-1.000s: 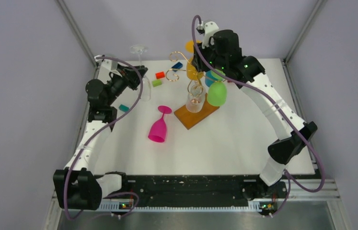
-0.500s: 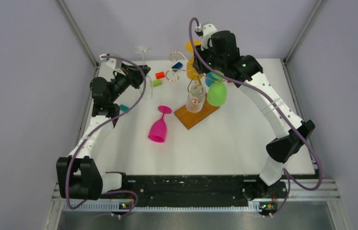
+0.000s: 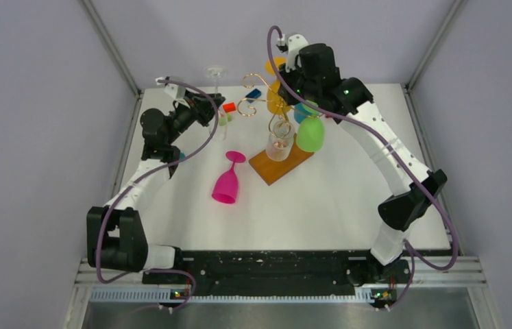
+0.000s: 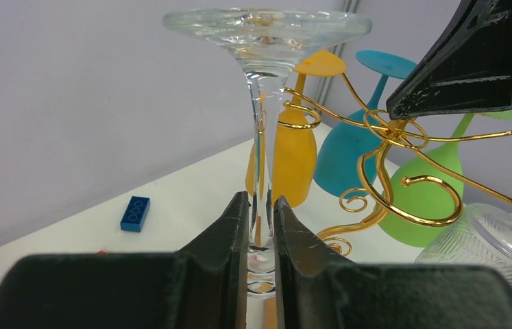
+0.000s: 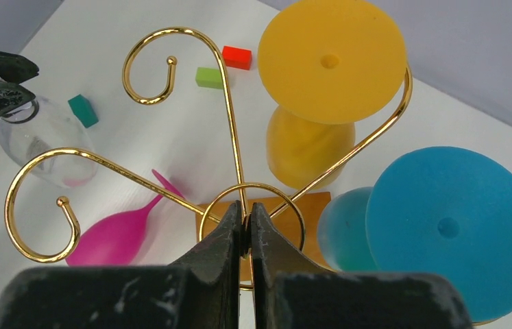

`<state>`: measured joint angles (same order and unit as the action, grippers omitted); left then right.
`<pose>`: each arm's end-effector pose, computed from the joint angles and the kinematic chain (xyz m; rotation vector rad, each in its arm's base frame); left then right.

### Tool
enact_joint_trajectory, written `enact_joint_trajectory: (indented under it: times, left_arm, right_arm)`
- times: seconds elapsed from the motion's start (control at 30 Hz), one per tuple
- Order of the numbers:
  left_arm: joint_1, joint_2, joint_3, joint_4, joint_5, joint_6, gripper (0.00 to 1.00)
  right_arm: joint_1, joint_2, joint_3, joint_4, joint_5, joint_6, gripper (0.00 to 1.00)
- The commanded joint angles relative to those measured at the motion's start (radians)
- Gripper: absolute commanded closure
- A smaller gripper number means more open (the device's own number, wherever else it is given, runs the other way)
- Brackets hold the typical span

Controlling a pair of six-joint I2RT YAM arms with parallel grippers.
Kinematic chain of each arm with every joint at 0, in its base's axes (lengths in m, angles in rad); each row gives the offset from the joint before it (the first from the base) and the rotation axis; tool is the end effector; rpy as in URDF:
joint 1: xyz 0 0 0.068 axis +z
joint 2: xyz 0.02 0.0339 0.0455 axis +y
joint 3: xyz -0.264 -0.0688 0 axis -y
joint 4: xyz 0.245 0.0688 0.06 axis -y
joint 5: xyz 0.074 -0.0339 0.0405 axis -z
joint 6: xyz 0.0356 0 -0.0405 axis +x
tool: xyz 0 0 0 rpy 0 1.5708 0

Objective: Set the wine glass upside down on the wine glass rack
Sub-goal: Turn the wine glass upside down at the wine rack.

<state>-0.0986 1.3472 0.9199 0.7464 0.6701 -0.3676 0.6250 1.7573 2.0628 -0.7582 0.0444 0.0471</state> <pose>0.3024 -0.0521 0.3560 0.4230 1.3007 -0.8112 0.3116 0.2229 0.4559 -0.5551 1.9670 0.3788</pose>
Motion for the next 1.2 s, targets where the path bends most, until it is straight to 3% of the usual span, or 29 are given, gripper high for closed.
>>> enact_joint_trajectory:
  times: [0.0,0.4,0.67,1.17]
  left_arm:
    - [-0.015,0.023,0.014,0.171,0.016,0.005,1.0]
    - [-0.074,0.227,-0.009,0.594,0.093,-0.051,1.0]
    - [-0.08,0.369,0.04,0.843,0.128,-0.167,1.0]
    - [-0.102,0.506,0.185,0.871,0.223,-0.26,1.0]
  right_arm:
    - [-0.002,0.007,0.043,-0.015,0.021,-0.007,1.0]
    - [-0.002,0.002,0.027,-0.017,0.024,-0.015,1.0]
    - [-0.002,0.002,0.03,-0.017,0.017,-0.018,1.0]
    - [-0.001,0.004,0.029,-0.015,0.002,-0.01,1.0]
